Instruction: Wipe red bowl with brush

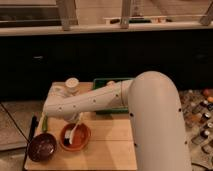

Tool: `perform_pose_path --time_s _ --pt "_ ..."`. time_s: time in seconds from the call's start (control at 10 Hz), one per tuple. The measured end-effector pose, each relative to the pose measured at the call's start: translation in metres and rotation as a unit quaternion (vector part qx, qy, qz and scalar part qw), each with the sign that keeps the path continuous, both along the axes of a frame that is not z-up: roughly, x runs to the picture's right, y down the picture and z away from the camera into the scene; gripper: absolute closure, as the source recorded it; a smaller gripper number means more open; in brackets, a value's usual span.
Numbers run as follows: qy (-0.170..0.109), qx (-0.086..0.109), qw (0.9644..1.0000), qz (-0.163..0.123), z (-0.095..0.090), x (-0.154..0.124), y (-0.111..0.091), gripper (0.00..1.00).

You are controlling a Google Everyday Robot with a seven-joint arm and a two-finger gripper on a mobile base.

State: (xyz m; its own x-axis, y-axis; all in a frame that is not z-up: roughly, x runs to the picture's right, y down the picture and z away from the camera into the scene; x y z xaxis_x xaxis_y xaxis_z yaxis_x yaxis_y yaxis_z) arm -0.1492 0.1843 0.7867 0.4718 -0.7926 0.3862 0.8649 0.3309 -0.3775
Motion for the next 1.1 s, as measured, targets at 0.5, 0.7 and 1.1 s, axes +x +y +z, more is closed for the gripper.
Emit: perform_pose_path --time_s 0.5,0.7,1.1 --pt "0.050 0.015 0.9985 0.014 0.006 0.065 -0.010 1.00" --pt "0.059 0.024 0.9978 0.016 0.007 0.075 -0.015 1.00" --pt "0.052 0.031 0.9981 0.010 0.006 0.053 -0.018 1.00"
